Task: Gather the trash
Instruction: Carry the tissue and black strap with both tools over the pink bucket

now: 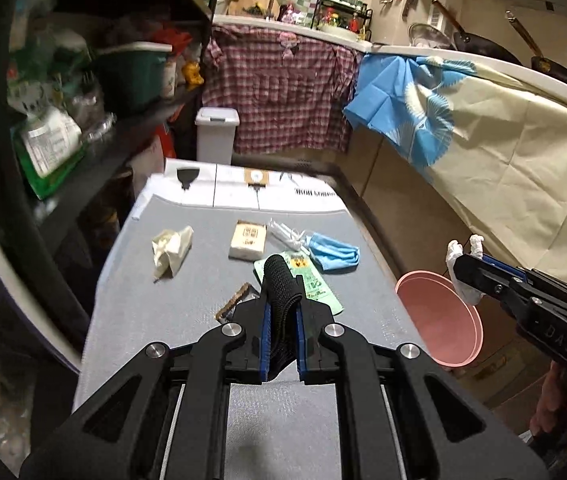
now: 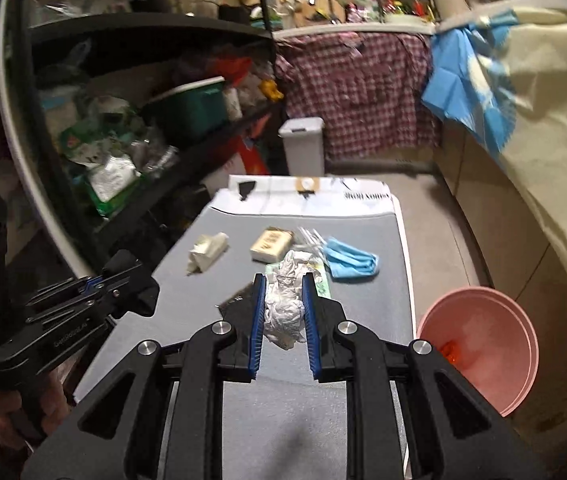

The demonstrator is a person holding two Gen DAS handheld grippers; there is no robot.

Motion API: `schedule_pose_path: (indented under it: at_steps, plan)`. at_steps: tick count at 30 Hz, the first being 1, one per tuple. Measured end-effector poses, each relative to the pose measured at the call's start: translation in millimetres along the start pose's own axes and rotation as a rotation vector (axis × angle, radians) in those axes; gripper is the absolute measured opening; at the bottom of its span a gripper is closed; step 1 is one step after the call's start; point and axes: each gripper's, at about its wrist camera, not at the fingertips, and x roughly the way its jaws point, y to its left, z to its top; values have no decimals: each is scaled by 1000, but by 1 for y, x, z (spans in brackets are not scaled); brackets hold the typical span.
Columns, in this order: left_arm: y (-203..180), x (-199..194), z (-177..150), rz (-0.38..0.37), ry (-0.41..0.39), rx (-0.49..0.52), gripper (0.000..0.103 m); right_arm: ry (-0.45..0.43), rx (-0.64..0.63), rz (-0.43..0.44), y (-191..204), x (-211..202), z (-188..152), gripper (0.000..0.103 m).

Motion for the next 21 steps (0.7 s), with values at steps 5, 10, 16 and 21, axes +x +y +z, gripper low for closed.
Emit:
schedule_pose_path:
  at_steps: [5,10,16,21]
  plan:
    - [-14,-25,12,1,-43,22,9,-29,-30,15,5,-21,5,19]
    - [-26,-33,18,-11,-50,28,9,-50,-24,15,-1,-34,4,19]
    - [-47,-29,21,-31,-42,52,9,-59,-5,-3,-14,-42,1,19]
    - [-65,-21,26,-51,-36,73,9,-65,20,-28,-31,-44,0,19]
